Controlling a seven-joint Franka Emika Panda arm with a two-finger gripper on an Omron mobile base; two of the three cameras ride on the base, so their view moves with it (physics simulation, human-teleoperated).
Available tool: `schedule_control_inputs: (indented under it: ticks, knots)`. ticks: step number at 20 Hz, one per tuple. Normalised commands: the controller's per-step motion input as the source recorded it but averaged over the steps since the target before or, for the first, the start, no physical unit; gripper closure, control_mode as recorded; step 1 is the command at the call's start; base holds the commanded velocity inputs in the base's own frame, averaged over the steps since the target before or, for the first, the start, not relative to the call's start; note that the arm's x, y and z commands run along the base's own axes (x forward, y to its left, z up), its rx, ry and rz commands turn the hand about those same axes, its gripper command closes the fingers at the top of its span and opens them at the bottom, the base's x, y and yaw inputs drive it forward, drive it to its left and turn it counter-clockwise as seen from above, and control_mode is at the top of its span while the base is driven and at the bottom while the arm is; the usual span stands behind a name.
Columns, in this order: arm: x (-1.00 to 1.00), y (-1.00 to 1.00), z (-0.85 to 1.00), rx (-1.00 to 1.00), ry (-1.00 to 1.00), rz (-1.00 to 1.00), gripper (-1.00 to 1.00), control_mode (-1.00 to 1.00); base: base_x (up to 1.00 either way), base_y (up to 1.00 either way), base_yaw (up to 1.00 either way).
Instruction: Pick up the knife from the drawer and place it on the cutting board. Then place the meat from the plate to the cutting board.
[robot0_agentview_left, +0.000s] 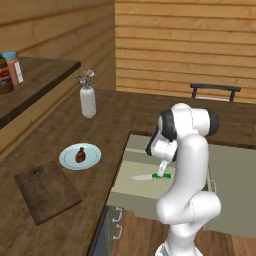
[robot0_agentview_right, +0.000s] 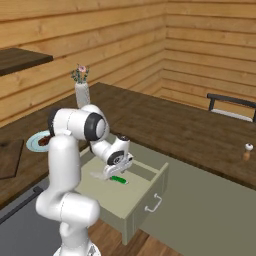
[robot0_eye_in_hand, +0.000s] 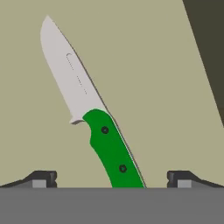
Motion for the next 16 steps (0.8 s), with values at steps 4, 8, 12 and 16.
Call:
schedule_control_inputs:
  ticks: [4, 8, 12, 16]
  knots:
    - [0.15, -0.02, -0.44, 0.00, 0.03, 0.00, -1.00, -1.00, 0.00, 0.00, 0.00]
    - [0.04, 0.00, -0.45, 0.00, 0.04, 0.00, -1.00, -1.00, 0.00, 0.00, 0.00]
    - [0.00, 0.00, -0.36, 0.00, 0.05, 0.00, -1.00, -1.00, 0.00, 0.00, 0.00]
    - [0.00, 0.00, -0.24, 0.01, 0.05, 0.00, -1.00, -1.00, 0.00, 0.00, 0.00]
